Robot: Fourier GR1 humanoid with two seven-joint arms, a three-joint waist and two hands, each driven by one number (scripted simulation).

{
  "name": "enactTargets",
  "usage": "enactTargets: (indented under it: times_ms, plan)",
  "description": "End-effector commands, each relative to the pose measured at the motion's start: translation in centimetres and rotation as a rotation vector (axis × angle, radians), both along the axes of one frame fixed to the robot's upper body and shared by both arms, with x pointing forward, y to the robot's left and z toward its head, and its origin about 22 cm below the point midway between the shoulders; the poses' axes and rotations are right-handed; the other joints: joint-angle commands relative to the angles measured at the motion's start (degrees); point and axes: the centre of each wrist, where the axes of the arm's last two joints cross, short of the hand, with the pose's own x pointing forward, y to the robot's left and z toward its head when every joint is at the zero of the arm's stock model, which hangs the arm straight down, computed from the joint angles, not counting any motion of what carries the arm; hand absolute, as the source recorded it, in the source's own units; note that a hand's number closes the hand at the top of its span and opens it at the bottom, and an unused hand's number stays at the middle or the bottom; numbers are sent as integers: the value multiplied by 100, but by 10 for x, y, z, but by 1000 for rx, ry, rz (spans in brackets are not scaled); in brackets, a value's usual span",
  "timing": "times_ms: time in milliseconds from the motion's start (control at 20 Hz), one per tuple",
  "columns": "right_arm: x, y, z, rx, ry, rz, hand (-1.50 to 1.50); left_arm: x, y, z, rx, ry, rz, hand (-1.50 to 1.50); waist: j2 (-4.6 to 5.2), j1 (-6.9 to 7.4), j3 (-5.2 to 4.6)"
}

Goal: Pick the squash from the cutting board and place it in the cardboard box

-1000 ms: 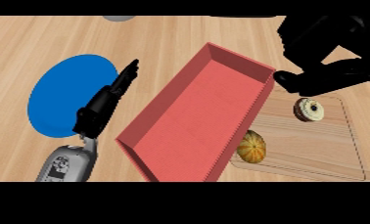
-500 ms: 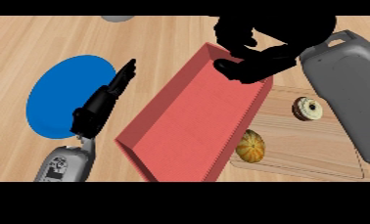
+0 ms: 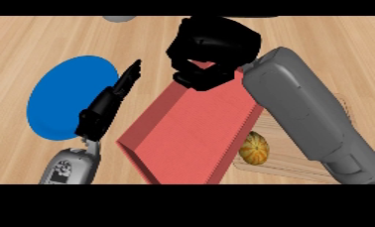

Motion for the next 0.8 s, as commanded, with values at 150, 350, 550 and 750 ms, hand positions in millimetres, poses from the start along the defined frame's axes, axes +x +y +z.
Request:
enactTargets:
  times_ms: [150,350,550,750]
  plan:
    - [3,45,-58,-152,189,-69,-150,-4,-3,4,5,-4,-9,0,2,46,-1]
    - [11,44,-83,-184,277,-39,-150,9,3,-11,7,-6,2,0,21,-8,-1]
    - [18,56,-81,-107,361,20,-150,13,1,10,-6,-3,-10,0,22,21,1]
    - [33,35,-85,122,565,-5,-150,-2,-8,4,-1,-27,-28,0,36,152,3]
